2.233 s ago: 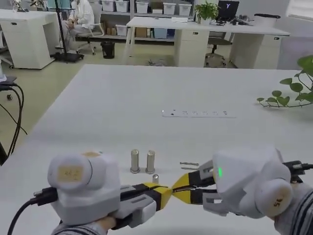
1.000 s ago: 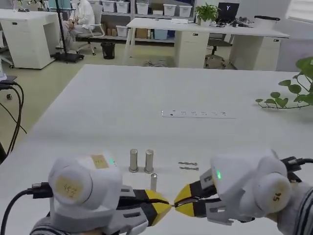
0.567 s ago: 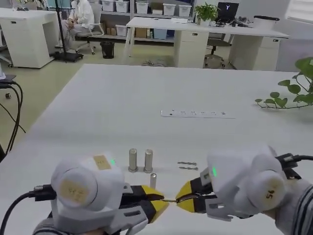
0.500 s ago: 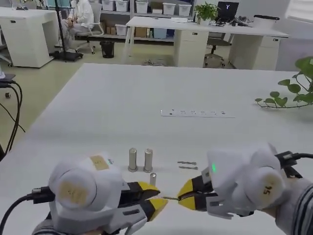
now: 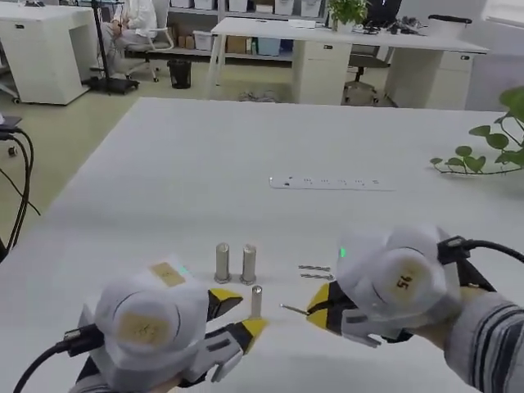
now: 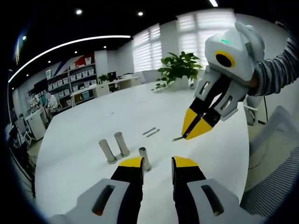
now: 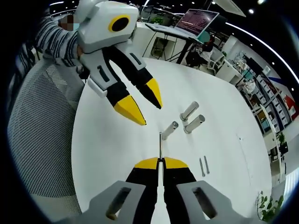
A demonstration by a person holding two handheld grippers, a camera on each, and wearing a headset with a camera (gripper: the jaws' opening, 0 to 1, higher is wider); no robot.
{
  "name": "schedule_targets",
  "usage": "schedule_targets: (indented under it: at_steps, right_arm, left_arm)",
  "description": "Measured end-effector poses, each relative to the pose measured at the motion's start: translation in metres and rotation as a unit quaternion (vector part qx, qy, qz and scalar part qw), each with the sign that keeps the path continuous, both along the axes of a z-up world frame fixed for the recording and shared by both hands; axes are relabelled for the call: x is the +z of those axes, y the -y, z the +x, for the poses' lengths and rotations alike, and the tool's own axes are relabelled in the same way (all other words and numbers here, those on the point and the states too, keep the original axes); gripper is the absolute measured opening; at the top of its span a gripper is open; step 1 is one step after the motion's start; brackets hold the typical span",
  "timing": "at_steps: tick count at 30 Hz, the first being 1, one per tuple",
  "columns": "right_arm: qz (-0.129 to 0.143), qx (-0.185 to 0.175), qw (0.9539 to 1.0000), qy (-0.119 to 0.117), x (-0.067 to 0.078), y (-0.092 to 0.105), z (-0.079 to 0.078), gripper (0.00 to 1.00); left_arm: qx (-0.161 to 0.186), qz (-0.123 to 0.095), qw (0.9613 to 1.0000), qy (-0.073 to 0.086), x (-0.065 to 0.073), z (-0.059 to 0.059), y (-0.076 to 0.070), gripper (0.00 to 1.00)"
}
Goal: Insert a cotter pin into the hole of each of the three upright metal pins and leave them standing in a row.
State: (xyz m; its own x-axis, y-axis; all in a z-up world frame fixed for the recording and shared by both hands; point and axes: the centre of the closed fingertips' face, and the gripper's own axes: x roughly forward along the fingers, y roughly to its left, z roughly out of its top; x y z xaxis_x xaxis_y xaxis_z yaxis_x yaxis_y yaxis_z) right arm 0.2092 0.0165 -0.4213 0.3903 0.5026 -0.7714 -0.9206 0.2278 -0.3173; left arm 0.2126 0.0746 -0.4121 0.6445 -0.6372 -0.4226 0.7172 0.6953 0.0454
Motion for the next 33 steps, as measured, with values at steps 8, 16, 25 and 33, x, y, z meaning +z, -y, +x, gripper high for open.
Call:
schedule_targets:
  at_steps: [8, 16, 25, 33]
  right_arm:
    - [0.008, -0.019, 0.9998, -0.001, -0.007, -0.002, 0.017, 0.00]
    - [0.008, -0.029, 0.9995, -0.006, -0.018, -0.008, 0.028, 0.00]
    - [0.005, -0.034, 0.9993, -0.018, -0.029, -0.011, 0.034, 0.00]
    - [0.004, -0.032, 0.9992, -0.022, -0.032, -0.012, 0.038, 0.00]
  left_arm:
    - [0.052, -0.031, 0.9977, -0.032, -0.013, 0.019, -0.005, 0.20]
    - [0.063, -0.026, 0.9967, -0.044, -0.030, 0.032, -0.003, 0.20]
    - [0.059, -0.013, 0.9966, -0.055, -0.048, 0.044, 0.002, 0.18]
    - [0.051, -0.022, 0.9959, -0.071, -0.057, 0.051, 0.013, 0.15]
